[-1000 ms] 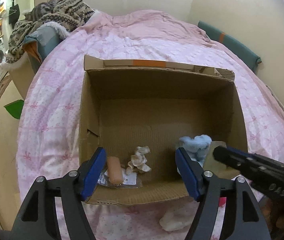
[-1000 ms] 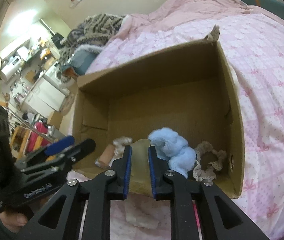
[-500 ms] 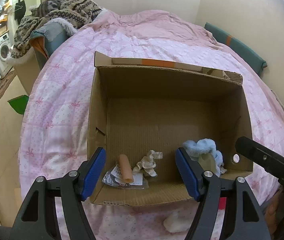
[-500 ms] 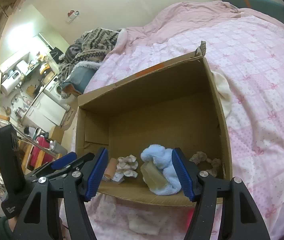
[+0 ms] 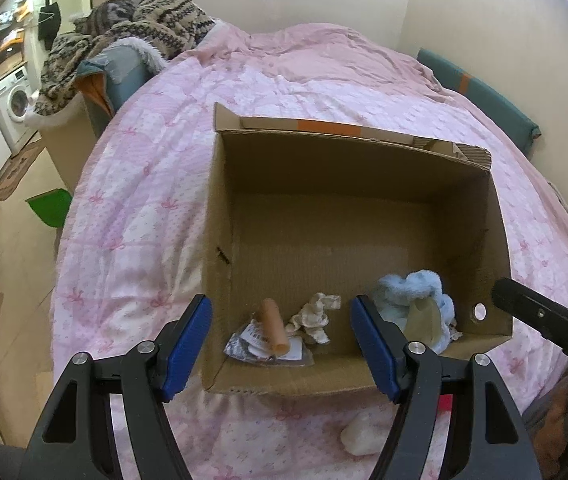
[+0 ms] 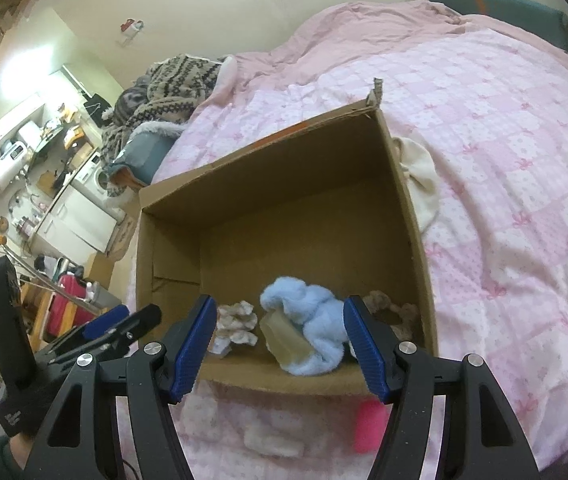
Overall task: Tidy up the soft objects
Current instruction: 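Withdraw both open tools from the box toward the sock and sponge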
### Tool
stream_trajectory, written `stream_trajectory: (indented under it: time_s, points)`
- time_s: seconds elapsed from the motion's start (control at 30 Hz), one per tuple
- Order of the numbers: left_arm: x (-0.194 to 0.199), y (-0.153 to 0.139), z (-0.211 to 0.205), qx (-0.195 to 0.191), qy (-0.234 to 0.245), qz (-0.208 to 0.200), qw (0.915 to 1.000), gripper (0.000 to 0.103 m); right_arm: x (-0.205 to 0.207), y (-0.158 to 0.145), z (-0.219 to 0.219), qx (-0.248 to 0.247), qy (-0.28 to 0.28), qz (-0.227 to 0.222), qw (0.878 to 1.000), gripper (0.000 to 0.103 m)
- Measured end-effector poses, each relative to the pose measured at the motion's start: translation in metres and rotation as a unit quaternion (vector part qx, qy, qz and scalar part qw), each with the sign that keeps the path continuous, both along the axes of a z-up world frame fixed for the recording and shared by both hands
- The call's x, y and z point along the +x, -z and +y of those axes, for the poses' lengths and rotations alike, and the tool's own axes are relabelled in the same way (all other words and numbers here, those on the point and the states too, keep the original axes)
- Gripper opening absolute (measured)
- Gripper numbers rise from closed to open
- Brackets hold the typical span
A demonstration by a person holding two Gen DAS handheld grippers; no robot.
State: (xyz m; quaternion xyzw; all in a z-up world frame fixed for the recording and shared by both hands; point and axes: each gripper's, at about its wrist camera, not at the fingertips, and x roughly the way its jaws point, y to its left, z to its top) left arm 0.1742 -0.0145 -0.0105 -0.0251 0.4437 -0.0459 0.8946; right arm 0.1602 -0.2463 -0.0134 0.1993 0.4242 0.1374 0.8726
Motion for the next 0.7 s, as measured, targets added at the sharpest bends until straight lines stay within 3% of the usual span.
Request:
stream_trajectory:
  time_s: [0.3,0.7]
  points:
    - [-0.021,-0.004,0.003,0.012,0.005,-0.002,0.9999,0.069,-0.028,-0.009,-0.016,-0.019,0.028,0.004,0.999,0.069]
    - [-0.05,0.004,-0.004,0.0,0.007,0.025,0.9997,0.069,-0.056,0.019,-0.026,-0.006,0.067,0.072,0.995,0.069]
